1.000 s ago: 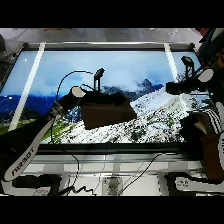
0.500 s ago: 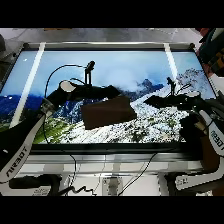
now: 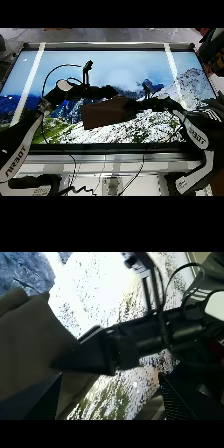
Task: Fold the clothes and pants, and hang the long-sleeved shirts on hangers.
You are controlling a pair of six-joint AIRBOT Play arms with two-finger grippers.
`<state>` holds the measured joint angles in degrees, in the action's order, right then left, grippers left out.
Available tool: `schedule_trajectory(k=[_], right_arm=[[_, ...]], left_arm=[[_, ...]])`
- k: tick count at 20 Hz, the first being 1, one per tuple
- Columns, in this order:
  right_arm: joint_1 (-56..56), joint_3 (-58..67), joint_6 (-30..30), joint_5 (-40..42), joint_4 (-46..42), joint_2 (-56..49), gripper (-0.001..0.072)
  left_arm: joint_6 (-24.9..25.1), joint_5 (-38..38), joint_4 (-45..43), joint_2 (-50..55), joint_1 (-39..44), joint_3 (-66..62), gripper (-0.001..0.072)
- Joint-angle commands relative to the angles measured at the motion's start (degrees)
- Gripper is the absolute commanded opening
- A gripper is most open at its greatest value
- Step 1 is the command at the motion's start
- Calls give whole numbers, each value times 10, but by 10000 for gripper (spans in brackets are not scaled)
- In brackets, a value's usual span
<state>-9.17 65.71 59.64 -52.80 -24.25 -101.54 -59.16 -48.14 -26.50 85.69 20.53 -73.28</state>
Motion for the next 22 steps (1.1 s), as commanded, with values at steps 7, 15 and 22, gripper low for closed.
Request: schedule_trajectory(k=[7, 15, 22], right_arm=[[-14, 87, 45, -76, -51, 36, 9], [189, 137, 198, -180, -333, 328, 9], [429, 309, 208, -248, -530, 490, 9]], left_arm=[[1, -90, -20, -94, -127, -3, 705], [1, -106, -20, -301, -272, -3, 706], [31, -106, -20, -395, -381, -3, 705]])
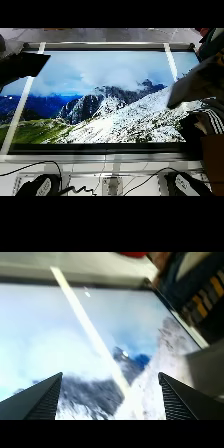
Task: Fold the clothes and pants, and hang the long-sleeved shirts on hangers.
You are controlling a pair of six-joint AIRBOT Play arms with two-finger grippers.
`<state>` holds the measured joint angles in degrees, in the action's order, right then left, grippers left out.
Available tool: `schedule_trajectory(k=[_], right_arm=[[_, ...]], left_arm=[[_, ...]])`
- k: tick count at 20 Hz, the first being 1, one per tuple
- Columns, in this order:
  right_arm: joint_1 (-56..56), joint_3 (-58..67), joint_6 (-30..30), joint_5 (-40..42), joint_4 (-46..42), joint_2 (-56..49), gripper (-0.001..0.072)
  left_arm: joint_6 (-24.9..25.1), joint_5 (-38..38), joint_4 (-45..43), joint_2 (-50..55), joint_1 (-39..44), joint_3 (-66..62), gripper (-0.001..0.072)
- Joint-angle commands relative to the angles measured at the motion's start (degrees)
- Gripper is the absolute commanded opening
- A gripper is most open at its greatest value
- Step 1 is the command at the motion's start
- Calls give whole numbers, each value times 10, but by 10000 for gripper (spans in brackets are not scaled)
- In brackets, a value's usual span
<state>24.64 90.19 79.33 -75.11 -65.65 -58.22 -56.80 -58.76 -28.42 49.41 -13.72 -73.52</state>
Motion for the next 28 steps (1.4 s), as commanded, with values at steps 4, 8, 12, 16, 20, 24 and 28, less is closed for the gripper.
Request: schedule_trajectory(k=[4, 8, 12, 16, 20, 24, 28], right_arm=[[234, 90, 12, -114, -246, 75, 10], [327, 73, 12, -136, -234, 67, 14], [343, 63, 38, -94, -236, 56, 358], [342, 63, 53, -90, -103, 21, 389], [264, 63, -7, -101, 1, -16, 11], [78, 63, -47, -71, -52, -31, 10], [-97, 63, -62, -37, -94, -36, 10]], left_arm=[[7, 0, 0, -35, -41, 0, 705], [7, 0, 0, -35, -41, 0, 705], [7, 0, 0, -35, -41, 0, 705], [7, 0, 0, -35, -41, 0, 705], [7, 0, 0, -35, -41, 0, 704], [7, 0, 0, -35, -41, 0, 705], [7, 0, 0, -35, -41, 0, 705]])
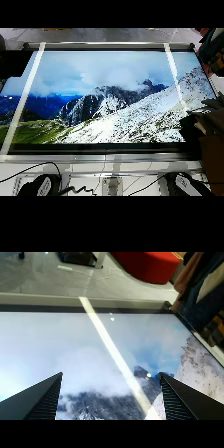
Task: Fold the clothes and pants, and hang the long-sleeved shirts on hangers.
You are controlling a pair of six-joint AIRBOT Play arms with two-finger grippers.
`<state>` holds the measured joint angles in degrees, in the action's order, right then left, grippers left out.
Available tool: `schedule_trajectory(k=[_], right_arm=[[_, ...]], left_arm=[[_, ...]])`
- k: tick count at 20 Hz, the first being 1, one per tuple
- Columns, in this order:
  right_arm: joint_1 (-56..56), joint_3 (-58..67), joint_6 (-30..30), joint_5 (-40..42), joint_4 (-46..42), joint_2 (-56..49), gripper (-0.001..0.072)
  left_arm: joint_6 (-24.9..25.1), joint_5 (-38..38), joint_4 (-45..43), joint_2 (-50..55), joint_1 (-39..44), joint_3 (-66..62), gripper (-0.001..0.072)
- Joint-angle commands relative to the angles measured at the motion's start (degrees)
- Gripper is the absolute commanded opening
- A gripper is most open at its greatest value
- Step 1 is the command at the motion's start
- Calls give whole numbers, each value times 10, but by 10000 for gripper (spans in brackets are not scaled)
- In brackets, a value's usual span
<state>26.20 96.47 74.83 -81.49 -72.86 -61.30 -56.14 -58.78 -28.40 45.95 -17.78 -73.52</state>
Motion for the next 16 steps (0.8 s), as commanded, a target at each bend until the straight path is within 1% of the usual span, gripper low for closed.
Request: schedule_trajectory(k=[1, 3, 6, 16], right_arm=[[-147, 1, -17, 32, -24, -5, 10], [-199, 1, -25, 32, -31, -5, 10], [-232, 1, -25, 31, -33, -5, 11], [-234, 1, -25, 31, -24, -5, 11]], left_arm=[[0, 0, 0, 0, -1, 0, 705], [0, 0, 0, 0, -1, 0, 705], [0, 0, 0, 0, -1, 0, 705], [0, 0, 0, 0, -1, 0, 704]])
